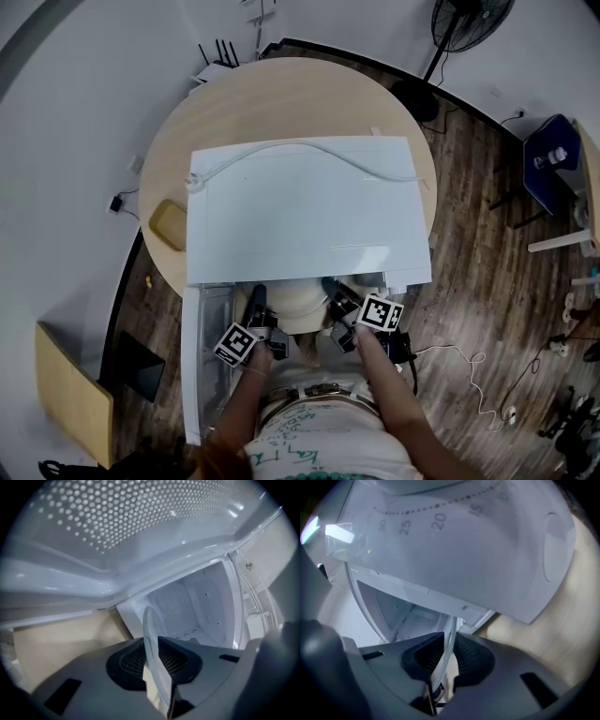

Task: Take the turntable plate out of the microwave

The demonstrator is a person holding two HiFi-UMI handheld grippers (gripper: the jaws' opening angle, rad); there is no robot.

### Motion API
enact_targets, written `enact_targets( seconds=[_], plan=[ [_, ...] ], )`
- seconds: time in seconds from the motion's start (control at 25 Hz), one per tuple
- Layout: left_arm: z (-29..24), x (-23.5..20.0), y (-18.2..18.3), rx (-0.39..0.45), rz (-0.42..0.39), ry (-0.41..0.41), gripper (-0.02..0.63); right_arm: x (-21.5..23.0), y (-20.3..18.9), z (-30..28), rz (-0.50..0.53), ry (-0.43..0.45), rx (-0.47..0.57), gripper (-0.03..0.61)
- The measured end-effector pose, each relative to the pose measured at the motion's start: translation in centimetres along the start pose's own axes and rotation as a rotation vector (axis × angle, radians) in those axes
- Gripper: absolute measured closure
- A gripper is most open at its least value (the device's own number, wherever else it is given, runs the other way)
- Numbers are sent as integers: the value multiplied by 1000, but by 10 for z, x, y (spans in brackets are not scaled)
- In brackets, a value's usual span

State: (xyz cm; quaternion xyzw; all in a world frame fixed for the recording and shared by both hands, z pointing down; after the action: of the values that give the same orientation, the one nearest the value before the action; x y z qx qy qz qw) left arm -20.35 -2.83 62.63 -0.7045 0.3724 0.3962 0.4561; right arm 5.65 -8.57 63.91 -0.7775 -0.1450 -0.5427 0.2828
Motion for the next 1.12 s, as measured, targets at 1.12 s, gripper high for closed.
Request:
enact_targets(
  seconds=[1.12],
  plan=[
    [45,7,-30,106,19,9,545,-5,-9,25,19,67,-67,526]
  ],
)
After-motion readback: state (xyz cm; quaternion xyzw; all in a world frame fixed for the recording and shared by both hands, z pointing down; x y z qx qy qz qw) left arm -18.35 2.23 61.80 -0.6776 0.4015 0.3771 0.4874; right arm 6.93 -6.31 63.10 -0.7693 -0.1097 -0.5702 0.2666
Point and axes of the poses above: the fingertips, and each gripper's own axes: z backward along the fingers, x to its right, y out of its top, the point moved 8 cm from there along z, backward along the fingers, and after that the axes turned 1 degree about z, right-handed, at the moved point
